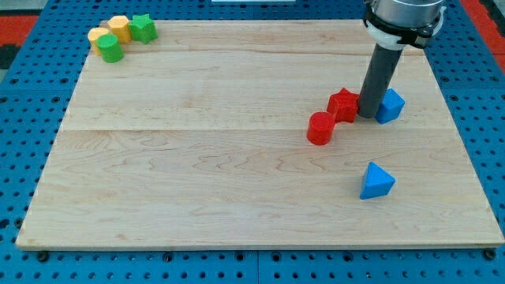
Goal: Move the blue triangle close to the blue cube
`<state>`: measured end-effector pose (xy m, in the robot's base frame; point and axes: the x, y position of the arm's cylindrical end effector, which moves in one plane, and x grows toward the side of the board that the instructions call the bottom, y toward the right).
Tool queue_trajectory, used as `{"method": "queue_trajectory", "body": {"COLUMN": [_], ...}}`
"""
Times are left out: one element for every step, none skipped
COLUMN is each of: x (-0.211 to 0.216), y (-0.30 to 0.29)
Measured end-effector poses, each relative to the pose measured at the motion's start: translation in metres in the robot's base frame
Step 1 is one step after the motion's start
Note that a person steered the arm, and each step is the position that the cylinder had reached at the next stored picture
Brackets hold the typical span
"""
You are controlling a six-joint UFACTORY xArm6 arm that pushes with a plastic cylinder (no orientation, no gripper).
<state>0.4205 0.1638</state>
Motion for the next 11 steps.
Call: {"method": "queue_trajectory", "body": {"x": [0.044, 0.076, 0.074, 0.132, 0.143, 0.094, 0.063, 0.070, 0.086, 0.056, 0.021], "y": [-0.006, -0.001, 0.075, 0.067, -0.021, -0.051, -0.057, -0.046, -0.045, -0.032, -0.013]}}
